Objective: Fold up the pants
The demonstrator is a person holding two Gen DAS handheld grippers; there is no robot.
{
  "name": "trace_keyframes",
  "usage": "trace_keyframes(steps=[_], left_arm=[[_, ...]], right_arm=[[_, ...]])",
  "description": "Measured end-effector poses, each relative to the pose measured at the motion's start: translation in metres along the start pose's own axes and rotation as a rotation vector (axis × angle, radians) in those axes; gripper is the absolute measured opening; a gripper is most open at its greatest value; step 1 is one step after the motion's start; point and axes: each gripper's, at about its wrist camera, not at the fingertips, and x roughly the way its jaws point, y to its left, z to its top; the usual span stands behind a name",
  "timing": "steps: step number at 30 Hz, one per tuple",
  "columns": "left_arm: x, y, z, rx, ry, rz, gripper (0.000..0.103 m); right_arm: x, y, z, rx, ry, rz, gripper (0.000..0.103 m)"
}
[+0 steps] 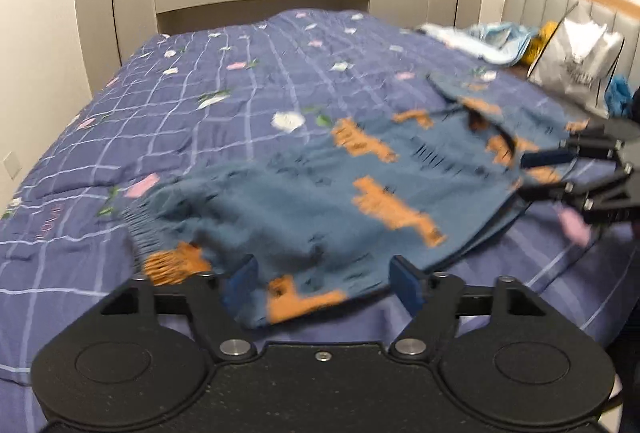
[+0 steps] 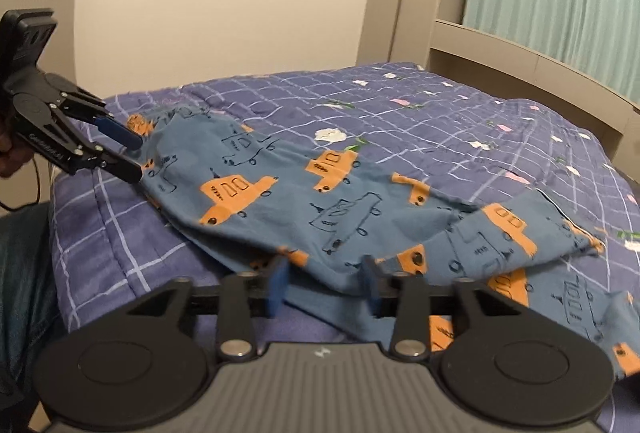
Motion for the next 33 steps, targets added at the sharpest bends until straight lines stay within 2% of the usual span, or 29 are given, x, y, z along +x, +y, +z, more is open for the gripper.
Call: trace_keyframes(steps=[2, 3, 5, 8, 12, 15, 20, 27, 33], left_arm=[[0.004, -0.013, 0.007, -0.021, -0.017, -0.020, 0.088], [0.007, -0.020, 0.011, -0.026, -0.027, -0.030, 0.093], [0.013, -0.036, 0.018, -0.027, -0.053, -0.055, 0.100], [0.027, -0.065, 0.030, -0.010, -0.079, -0.102, 0.102], [0.048, -0.107, 0.044, 0.044, -0.084, -0.152, 0.102], [0.062, -0.134, 0.053, 0.073, -0.093, -0.163, 0.102], [0.088, -0.165, 0.070, 0.031, -0.097, -0.198, 0.102], [0.124, -0.184, 0.094, -0.012, -0.088, -0.201, 0.102], [0.159, -0.184, 0.128, -0.065, -0.089, -0.205, 0.102]], right_arm=[[-0.009, -0.007, -0.004, 0.040, -0.012, -0.021, 0.069], [-0.015, -0.013, -0.006, 0.065, -0.018, -0.034, 0.074], [-0.027, -0.024, -0.010, 0.108, -0.036, -0.063, 0.090], [-0.048, -0.045, -0.019, 0.167, -0.054, -0.140, 0.102], [-0.077, -0.075, -0.035, 0.220, -0.054, -0.261, 0.103], [-0.095, -0.096, -0.051, 0.245, -0.025, -0.368, 0.103], [-0.115, -0.147, -0.080, 0.403, 0.006, -0.404, 0.103], [-0.116, -0.214, -0.096, 0.503, -0.003, -0.432, 0.102], [-0.095, -0.260, -0.103, 0.591, 0.054, -0.412, 0.075]])
